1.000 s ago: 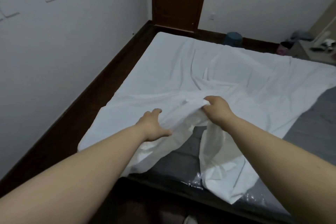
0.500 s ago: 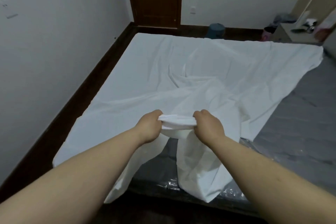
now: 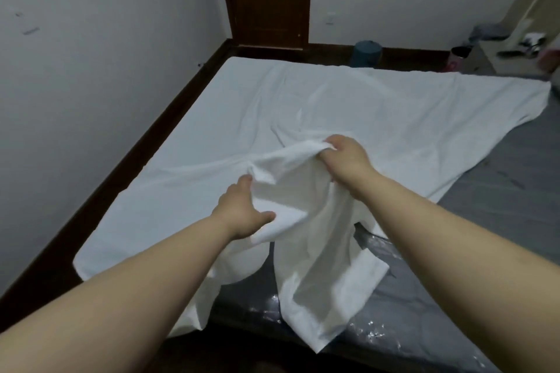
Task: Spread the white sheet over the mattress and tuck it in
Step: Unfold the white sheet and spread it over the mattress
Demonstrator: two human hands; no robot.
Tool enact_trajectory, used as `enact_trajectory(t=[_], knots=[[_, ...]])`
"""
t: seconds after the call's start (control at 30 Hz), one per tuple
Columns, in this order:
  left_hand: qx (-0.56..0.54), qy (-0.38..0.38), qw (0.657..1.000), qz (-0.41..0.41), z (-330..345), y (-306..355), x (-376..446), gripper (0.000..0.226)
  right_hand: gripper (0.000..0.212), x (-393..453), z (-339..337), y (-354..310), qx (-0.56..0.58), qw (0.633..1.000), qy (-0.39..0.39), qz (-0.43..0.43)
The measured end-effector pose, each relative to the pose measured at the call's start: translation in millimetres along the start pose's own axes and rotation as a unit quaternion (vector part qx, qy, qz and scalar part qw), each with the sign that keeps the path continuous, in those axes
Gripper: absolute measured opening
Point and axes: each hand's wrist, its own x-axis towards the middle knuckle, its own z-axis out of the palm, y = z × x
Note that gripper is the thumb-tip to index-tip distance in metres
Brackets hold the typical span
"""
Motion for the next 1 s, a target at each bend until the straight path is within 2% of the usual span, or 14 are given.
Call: enact_trajectory(t=[0.07,0.13,0.2,0.23,0.37,0.43,0.53,0.6,0.63,0.7,0.77,0.83,0.9,1.0], knots=[[-0.130,-0.019,0.991,0.035,2,28,0,0.100,0.005,-21,19,-23,-0.060,0.988,-0.106,-0.092],[-0.127,-0.008,0.990,0.058,5,45,7,0.078,0.013,-33,29,-24,-0.061,0.978,-0.155,-0.127],[-0.006,0.011,0.996,0.088,4,49,7,0.026,0.017,-33,21,-15,-0.014,0.986,-0.134,-0.100],[0.023,0.021,0.995,0.100,5,47,5,0.016,0.018,-30,16,-6,-0.014,0.990,-0.106,-0.090],[-0.066,0.062,0.991,0.100,2,48,-7,0.023,0.022,-25,7,37,-0.193,0.977,-0.040,-0.085],[-0.126,0.053,0.985,0.103,-5,51,-10,0.029,0.026,-29,12,68,-0.254,0.967,-0.016,-0.001],[-0.194,0.072,0.975,0.085,-18,44,-10,0.032,0.028,-34,10,117,-0.233,0.953,-0.020,0.191],[-0.161,0.067,0.982,0.073,-25,33,-6,0.030,0.027,-43,5,137,-0.170,0.939,-0.053,0.294],[-0.104,0.048,0.991,0.075,-27,27,-4,0.028,0.023,-47,-4,140,-0.071,0.934,-0.053,0.346],[0.012,-0.006,0.995,0.096,-22,26,-5,0.023,0.022,-44,-43,136,0.152,0.899,0.018,0.410],[0.074,-0.055,0.986,0.139,-7,45,-11,0.029,0.019,-33,-115,125,0.264,0.876,0.178,0.363],[0.075,-0.082,0.973,0.203,14,81,-22,0.032,0.029,-35,-203,104,0.186,0.871,0.385,0.243],[0.044,-0.076,0.963,0.256,28,119,-37,0.028,0.052,-54,-275,75,0.067,0.815,0.569,0.081],[0.031,-0.088,0.949,0.300,42,153,-57,0.023,0.019,-114,-312,22,-0.021,0.732,0.670,-0.120]])
